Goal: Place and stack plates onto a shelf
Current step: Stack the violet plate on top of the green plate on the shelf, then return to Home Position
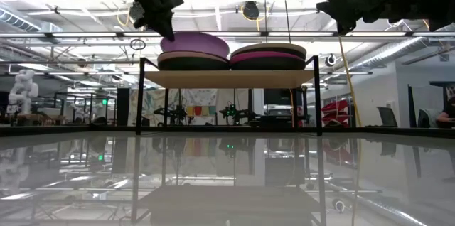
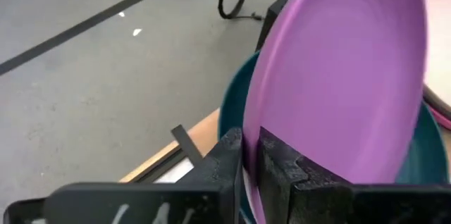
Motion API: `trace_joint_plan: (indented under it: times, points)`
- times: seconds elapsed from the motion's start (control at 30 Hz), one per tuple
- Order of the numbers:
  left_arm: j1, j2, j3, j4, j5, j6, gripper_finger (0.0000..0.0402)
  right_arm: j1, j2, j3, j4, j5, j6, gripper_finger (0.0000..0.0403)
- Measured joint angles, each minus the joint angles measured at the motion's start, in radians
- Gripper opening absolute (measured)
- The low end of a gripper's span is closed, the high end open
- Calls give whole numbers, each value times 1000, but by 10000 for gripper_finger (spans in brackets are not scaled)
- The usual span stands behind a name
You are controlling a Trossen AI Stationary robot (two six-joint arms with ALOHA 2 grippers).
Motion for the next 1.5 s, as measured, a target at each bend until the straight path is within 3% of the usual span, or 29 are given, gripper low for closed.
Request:
trace_joint_plan:
  times: [0.17, 0.5, 0.73, 0.97, 1.1, 1.5]
  points:
    - [-9, 34, 0, 5, 27, 51, 49, 0, 0, 0, 0, 0, 0, 144]
    - [-9, 19, 0, 18, 6, 76, 144, 0, 0, 0, -1, 0, 0, 144]
    - [-21, -99, 0, 21, 4, 109, 149, 0, -5, 1, -61, -1, -22, 144]
    - [-110, -249, -32, 12, 7, 136, 149, -31, -102, 1, -211, 2, -80, 144]
    - [-185, -373, -162, 139, -12, 145, 143, -53, -183, 1, -287, 3, -87, 144]
    - [-385, -753, -787, 723, -22, 100, 110, -98, -440, 1, -506, 29, -80, 144]
